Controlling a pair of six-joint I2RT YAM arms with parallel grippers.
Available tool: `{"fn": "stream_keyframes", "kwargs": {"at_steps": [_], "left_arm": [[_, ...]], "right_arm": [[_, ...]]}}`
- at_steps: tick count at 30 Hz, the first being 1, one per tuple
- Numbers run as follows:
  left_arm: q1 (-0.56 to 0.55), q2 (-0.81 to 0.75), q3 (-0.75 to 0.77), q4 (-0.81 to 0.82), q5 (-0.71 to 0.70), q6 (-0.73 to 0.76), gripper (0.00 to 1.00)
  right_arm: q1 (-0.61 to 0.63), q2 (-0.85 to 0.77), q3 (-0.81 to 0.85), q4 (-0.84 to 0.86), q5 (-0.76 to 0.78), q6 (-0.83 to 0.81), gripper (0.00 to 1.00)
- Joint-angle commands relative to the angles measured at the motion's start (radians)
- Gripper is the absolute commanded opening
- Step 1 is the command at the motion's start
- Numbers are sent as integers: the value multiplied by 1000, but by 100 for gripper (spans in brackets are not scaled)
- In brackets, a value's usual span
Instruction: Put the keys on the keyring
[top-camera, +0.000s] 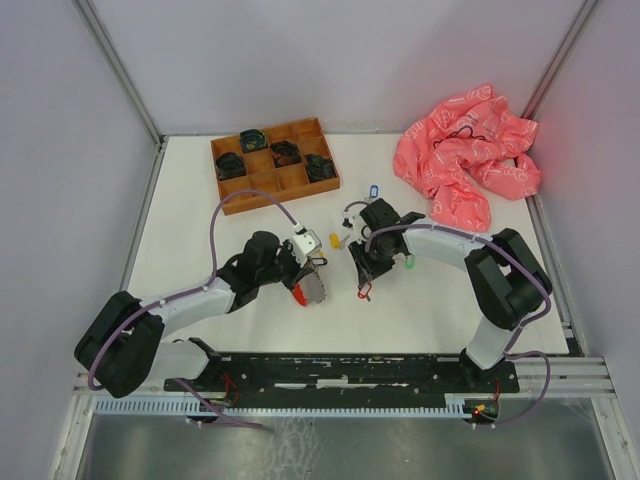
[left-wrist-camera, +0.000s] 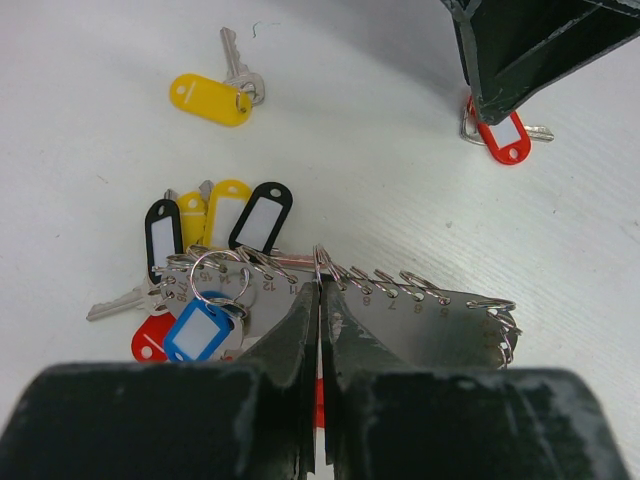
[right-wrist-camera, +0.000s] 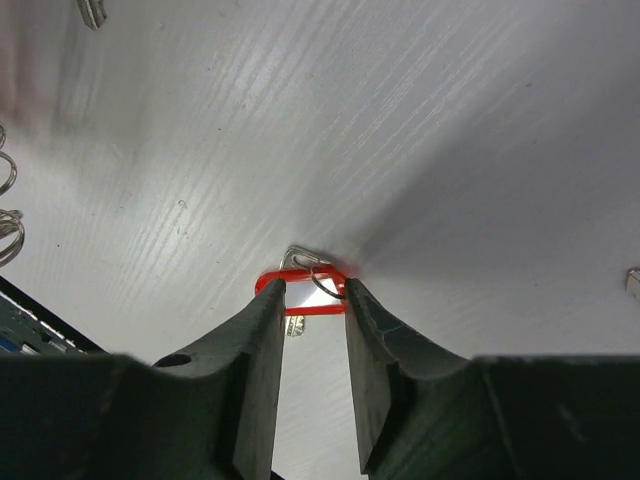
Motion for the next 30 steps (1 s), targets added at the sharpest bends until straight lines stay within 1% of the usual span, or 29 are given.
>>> {"fn": "stream_keyframes", "kwargs": {"at_steps": [1,6,11,14,22,27,30], "left_arm": [[-2,-5,37,39,34,-8,3],[-2,-4,37,38,36,-6,3],[-3,6,43,38,42,-6,3],[-3,7,42,38,43,-6,3],[-2,12,44,38,44,-6,3],[-3,16,45,38,47,-6,3],[-2,15,44,38,50,-4,3]], "right_arm": [[-1,-25,27,-3,-12,-19,35],[-1,-25,23,-13,0,-20,27],[3,-40,12,-11,16,-21,25],[8,-33,18,-10,28,-27,27],[32,7,39,-17,88,-39,27],[32,-4,36,-19,105,-38,23],[34,-20,29,-17,140,-36,20]]}}
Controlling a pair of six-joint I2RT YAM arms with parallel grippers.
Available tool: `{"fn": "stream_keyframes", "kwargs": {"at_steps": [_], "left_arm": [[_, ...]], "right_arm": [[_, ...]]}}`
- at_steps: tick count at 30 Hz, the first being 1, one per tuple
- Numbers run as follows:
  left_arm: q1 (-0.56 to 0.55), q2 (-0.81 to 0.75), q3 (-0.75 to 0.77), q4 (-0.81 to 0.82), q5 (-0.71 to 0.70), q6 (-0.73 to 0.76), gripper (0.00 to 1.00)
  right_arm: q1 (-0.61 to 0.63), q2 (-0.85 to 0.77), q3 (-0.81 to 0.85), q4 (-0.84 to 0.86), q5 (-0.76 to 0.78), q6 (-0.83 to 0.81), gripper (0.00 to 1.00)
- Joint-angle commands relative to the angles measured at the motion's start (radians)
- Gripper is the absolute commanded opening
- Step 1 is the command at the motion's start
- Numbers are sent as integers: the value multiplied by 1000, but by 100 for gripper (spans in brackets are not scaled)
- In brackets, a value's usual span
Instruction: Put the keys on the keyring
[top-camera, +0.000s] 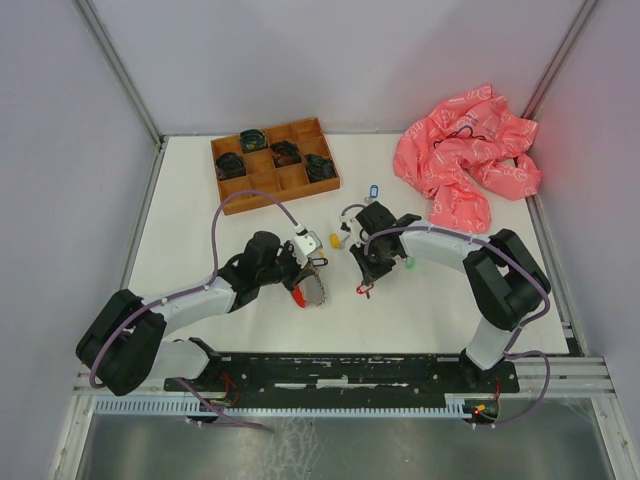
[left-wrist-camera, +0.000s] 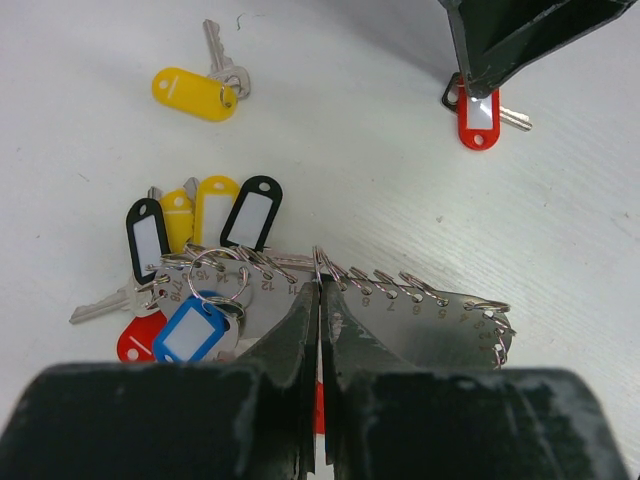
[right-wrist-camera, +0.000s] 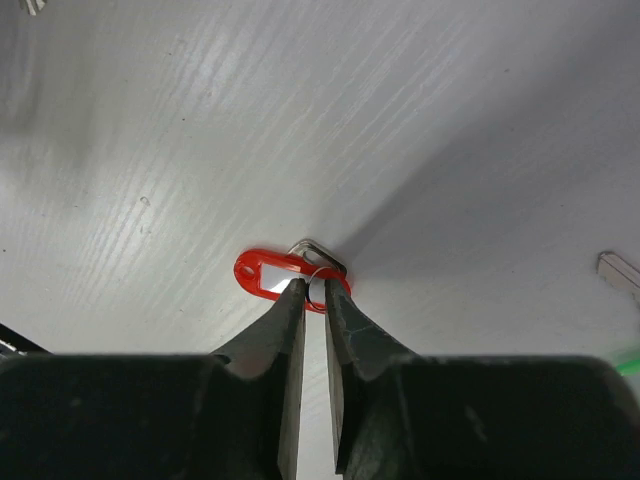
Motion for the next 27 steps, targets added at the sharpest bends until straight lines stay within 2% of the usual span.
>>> {"fn": "stream_keyframes", "kwargs": {"at_steps": [1,6,13,20,27], "left_arm": [[-2,3,45,43,30,-4,3],[-3,0,43,43,40,-3,3],[-3,-2,42,43,50,2,3],[-3,0,43,43,54,2,3],[-3,-8,40,43,53,2,3]], "right_arm": [[4,-25,24,5,74,-6,19],[5,-38,21,2,131,16,10],[6,-68,18,-17,157,45,5],[7,-94,3,44,71,126,2],[7,-114,-74,106,170,209,4]]}}
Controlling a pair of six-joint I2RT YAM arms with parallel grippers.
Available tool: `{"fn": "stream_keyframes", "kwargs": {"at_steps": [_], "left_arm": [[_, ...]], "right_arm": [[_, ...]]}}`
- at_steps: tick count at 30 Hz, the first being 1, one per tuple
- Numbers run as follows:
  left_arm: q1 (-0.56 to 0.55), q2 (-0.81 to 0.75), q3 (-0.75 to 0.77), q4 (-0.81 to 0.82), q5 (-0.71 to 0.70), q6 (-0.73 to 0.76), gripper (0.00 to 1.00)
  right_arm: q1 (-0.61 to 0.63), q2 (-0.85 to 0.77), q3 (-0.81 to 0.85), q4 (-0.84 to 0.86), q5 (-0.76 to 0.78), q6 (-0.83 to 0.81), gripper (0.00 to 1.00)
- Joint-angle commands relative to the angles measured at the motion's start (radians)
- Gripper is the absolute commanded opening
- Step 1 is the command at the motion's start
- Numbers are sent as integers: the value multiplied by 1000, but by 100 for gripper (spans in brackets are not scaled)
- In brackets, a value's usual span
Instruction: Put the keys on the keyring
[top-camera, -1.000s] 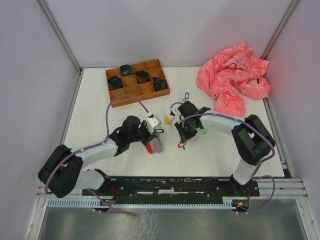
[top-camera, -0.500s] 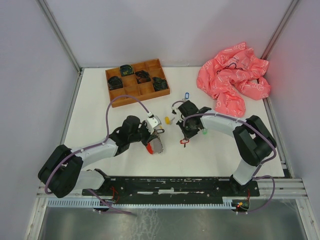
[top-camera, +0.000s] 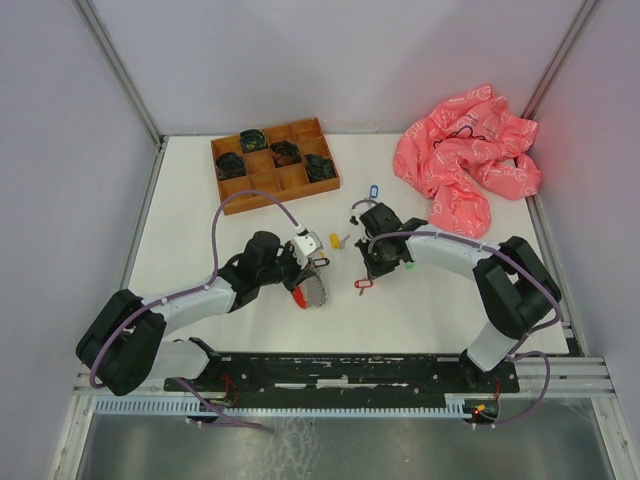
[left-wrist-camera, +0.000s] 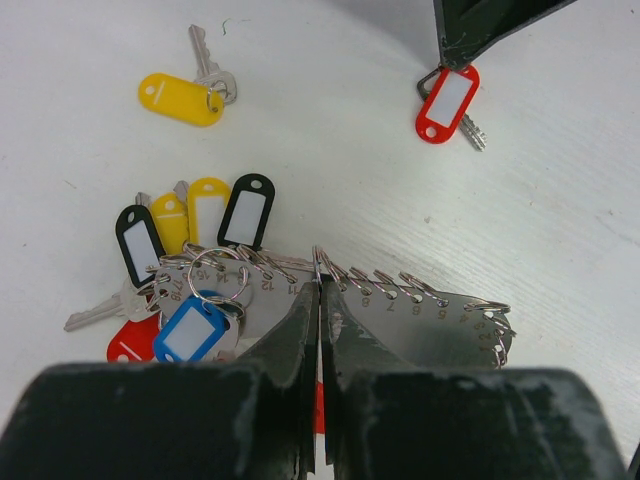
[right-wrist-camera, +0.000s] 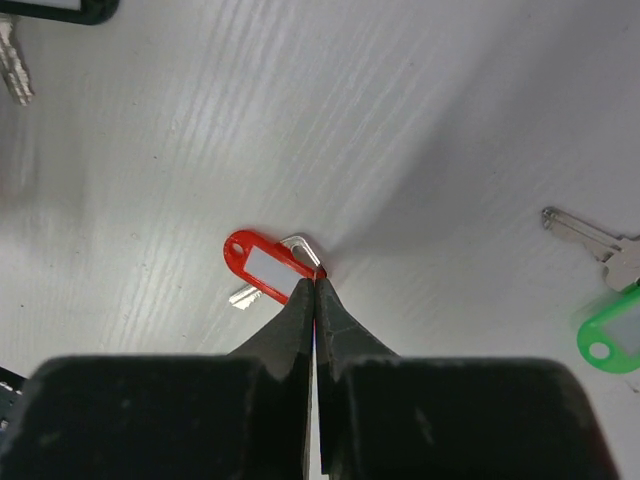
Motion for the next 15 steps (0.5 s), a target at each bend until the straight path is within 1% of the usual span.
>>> {"fn": "stream_keyframes", "kwargs": {"at_steps": [1,8,15], "left_arm": [[-3,-8,39,43,25,2,3],[-3,-6,41,43,23,-1,3],[-3,-6,41,43,25,-1,3]], "right_arm": [[4,-56,-48,55,73,73,6],[21,-76,-59,16,159,60,14],[24,-78,-61,12,139,55,19]]}}
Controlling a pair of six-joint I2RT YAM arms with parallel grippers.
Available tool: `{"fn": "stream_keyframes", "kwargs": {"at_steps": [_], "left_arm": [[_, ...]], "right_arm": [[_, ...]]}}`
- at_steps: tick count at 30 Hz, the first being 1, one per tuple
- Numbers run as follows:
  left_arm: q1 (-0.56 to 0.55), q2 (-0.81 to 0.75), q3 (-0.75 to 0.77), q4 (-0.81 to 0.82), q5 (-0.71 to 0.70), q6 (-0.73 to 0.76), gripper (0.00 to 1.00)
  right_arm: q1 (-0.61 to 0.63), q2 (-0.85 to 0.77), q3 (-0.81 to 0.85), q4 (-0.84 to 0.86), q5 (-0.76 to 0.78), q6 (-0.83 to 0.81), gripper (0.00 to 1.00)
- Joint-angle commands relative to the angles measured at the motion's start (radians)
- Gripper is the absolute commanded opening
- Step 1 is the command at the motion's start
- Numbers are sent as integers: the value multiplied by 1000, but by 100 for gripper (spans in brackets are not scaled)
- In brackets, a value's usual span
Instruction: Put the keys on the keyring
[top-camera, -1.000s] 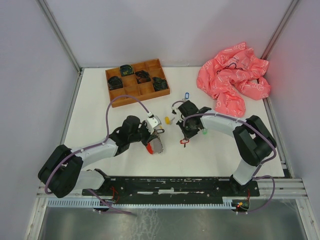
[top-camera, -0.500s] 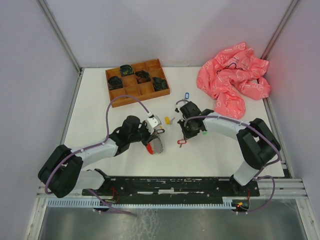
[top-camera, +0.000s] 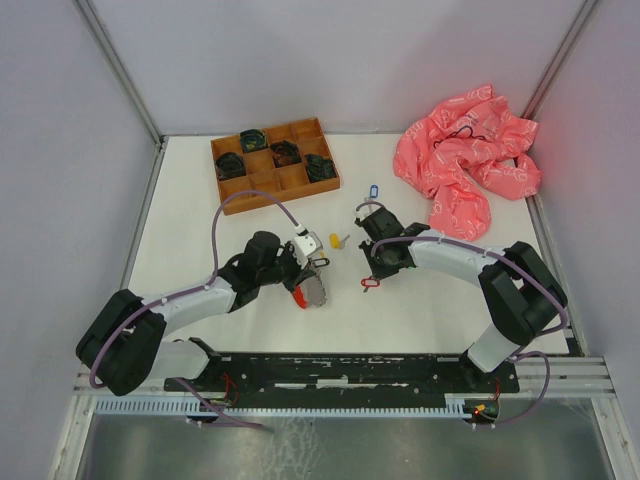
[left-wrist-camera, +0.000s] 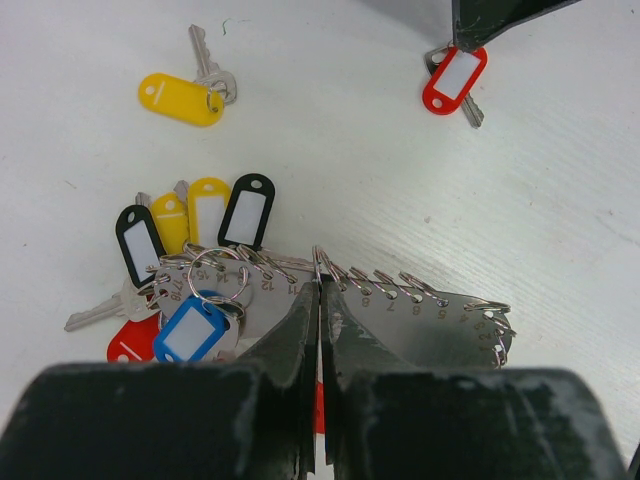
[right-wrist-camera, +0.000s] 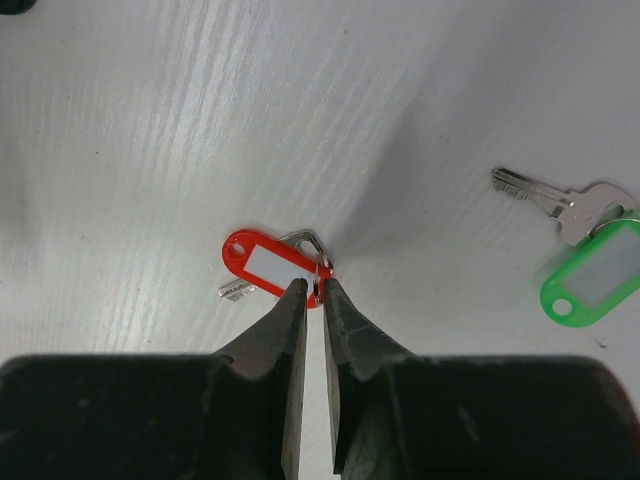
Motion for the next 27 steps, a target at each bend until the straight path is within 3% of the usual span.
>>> {"fn": "stream_keyframes", "kwargs": {"at_steps": [1,14,27], "left_arm": [[-2,-6,41,42,24,-2,3],[-3,0,42,42,24,-2,3],[-3,5,39,48,28,6,3]], "right_arm": [[7,-30,-3,1,12,7,20],[8,-8,-6,-12,35,-5,20],[11,10,3,-15,36,-33,10]]}}
